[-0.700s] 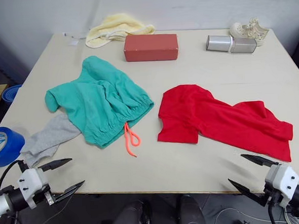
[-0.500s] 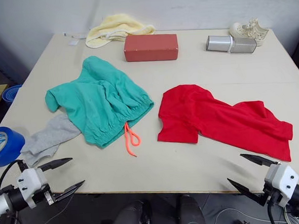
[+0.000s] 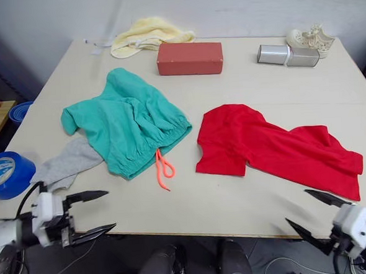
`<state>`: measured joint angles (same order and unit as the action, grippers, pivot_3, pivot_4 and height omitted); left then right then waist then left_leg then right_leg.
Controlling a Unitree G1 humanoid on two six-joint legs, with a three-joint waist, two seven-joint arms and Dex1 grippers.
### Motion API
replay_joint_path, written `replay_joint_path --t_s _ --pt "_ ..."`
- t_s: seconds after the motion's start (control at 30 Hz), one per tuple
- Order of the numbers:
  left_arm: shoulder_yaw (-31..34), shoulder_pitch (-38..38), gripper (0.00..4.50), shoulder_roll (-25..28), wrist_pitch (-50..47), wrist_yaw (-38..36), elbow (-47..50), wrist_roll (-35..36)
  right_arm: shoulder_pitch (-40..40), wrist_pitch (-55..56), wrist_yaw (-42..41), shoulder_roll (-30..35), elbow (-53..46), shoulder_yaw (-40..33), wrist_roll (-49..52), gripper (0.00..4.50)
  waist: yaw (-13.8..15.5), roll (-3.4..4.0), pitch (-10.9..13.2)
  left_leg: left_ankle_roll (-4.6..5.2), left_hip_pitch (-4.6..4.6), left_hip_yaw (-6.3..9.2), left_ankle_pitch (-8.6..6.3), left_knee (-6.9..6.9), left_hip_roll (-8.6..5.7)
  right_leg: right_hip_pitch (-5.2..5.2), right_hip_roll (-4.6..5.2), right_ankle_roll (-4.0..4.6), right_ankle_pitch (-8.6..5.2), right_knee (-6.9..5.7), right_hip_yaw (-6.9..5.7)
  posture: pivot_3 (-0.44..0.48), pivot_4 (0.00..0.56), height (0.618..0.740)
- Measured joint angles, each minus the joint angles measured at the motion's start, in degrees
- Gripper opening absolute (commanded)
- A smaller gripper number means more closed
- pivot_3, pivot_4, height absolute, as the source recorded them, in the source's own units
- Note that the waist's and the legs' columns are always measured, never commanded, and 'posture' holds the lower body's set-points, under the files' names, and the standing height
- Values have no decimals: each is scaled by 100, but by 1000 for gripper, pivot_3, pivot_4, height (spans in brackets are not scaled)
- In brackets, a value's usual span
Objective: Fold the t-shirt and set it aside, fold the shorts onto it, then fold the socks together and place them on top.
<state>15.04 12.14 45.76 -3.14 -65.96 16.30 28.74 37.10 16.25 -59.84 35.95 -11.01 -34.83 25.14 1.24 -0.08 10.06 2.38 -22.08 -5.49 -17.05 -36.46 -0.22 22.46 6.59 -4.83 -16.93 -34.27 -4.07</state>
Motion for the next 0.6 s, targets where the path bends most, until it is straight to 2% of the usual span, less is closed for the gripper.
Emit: replay_joint_path --t_s 0.07,0.17,0.4,0.6 --pt "-423 -529 4500 30 108 -176 152 -125 171 -4 160 -82 19 -387 39 4482 4 0 -4 -5 2 -1 3 1 0 0 0 -1 1 -4 0 0 150 740" --pt "-1162 -1354 4500 -32 570 -415 21 -699 404 -41 481 -324 35 -876 101 4482 7 16 -12 -10 4 -3 6 7 0 3 -2 -6 3 -8 -1 0 150 740" --pt "-2388 -3313 4500 -938 1059 -132 -1327 -1905 1027 -21 899 -731 131 -1352 -5 4482 9 19 -14 -5 10 -7 20 3 -1 1 -4 -11 6 -30 -2 0 150 740" --pt "-2998 -4511 4500 -1755 1000 165 -2467 -2490 1171 -30 1014 -727 207 -1450 -113 4482 -11 16 -12 7 11 -9 27 -3 -1 3 -6 -18 9 -40 1 0 150 740"
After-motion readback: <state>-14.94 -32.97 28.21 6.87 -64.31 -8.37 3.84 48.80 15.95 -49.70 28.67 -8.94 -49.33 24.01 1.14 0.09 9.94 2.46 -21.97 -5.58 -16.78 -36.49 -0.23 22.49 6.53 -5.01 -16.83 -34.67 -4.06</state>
